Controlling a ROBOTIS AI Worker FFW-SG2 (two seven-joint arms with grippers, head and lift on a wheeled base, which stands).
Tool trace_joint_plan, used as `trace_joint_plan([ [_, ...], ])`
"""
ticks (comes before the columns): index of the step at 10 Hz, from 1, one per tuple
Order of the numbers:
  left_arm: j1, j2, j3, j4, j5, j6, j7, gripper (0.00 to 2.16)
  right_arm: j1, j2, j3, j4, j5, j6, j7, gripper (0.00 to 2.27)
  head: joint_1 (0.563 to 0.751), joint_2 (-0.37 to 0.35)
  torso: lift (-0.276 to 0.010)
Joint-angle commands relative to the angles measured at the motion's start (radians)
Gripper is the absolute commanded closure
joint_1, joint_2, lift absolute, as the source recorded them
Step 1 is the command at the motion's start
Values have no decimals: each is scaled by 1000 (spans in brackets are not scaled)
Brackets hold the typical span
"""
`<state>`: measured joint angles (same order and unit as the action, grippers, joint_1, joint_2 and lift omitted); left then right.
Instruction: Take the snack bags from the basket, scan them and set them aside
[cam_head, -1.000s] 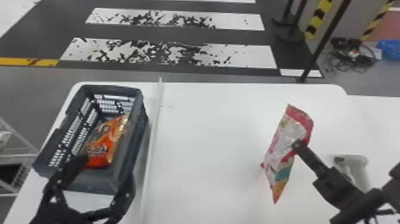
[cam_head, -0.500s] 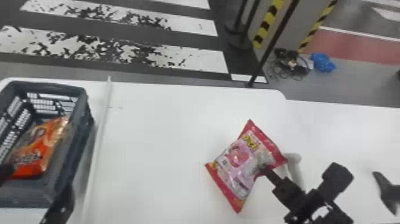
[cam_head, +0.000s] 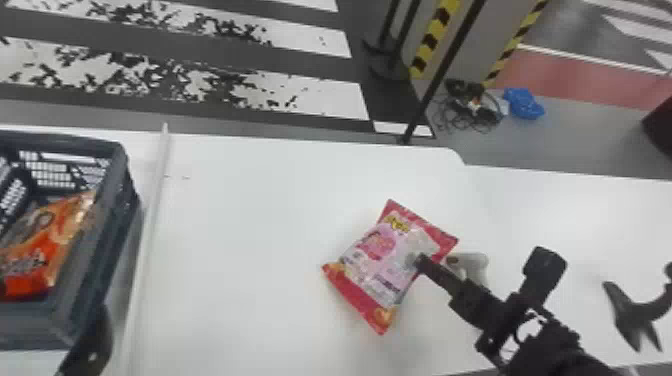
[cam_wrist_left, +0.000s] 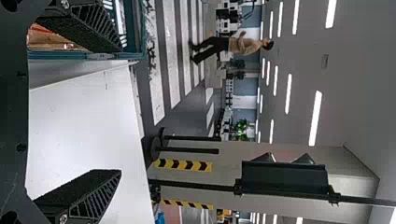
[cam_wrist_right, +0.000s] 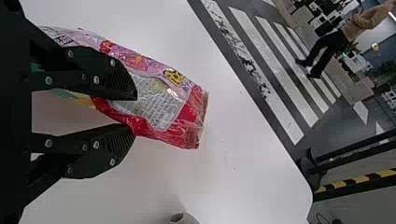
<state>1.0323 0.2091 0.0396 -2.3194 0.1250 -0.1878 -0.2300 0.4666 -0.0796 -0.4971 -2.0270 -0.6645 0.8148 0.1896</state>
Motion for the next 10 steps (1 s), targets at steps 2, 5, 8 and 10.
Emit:
trace_joint_plan([
  [2, 0, 1, -4, 0, -4, 0, 0, 70, 27, -12, 22, -1, 117, -180, 99, 56, 695, -302, -75],
  [5, 6, 1, -6, -11, -10, 0, 0, 70, 47, -17, 40, -38, 194, -269, 109, 46, 695, -323, -75],
  [8, -1, 1, -10, -5, -19, 3, 5, 70, 90, -12, 155, -119, 206, -269, 243, 97, 695, -271, -75],
  [10, 5, 1, -9, -8, -18, 0, 5, 70, 47, -12, 249, -95, 266, -242, 254, 518, 695, -152, -75],
])
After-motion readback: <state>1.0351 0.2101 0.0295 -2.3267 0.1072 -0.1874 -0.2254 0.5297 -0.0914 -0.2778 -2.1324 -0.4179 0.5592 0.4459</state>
